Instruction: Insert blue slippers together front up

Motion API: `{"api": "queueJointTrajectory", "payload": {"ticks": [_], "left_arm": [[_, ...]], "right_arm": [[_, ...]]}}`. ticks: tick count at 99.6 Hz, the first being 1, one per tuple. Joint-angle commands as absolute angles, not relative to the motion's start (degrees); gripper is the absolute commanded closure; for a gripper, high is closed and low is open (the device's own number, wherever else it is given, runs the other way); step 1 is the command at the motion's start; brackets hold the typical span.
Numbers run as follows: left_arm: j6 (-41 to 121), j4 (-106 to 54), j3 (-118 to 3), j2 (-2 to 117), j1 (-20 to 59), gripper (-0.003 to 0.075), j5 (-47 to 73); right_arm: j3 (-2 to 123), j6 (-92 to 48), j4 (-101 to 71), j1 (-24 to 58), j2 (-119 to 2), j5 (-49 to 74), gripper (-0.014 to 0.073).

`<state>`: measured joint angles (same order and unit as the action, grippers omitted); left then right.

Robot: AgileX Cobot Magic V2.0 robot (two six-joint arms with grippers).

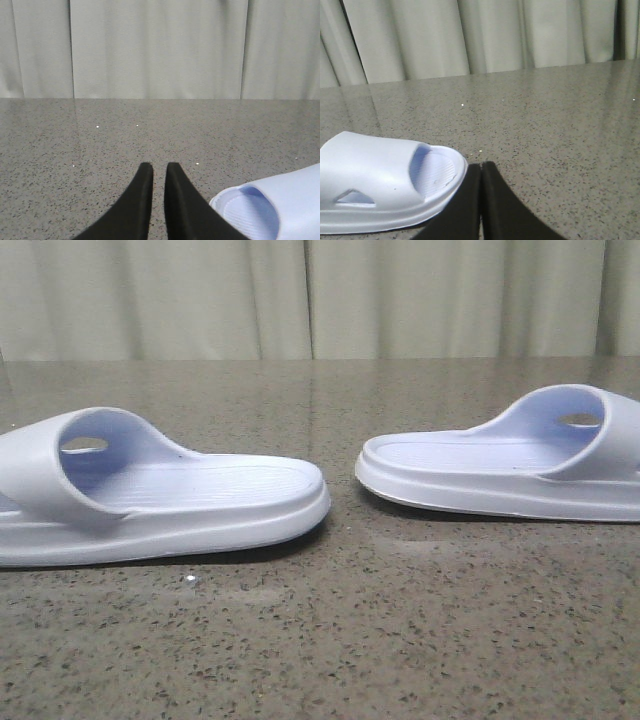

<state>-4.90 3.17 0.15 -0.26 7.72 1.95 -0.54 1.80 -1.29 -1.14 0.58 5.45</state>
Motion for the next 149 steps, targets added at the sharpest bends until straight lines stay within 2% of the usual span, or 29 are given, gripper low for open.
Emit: {"api": "queueJointTrajectory", "payload": {"ticks": [1,149], "left_arm": [[-5.35,2.98,0.62,-1.89,8.09,0.0704,-2.39],[-5.35,2.98,0.62,-1.89,8.09,0.0704,-2.54]], "right_arm": [[-1.72,1.59,-0.58,-1.2,1.74,0.77,0.0701],[-1.72,1.46,1.86,-1.2,1.74,0.42,0.0701]]}}
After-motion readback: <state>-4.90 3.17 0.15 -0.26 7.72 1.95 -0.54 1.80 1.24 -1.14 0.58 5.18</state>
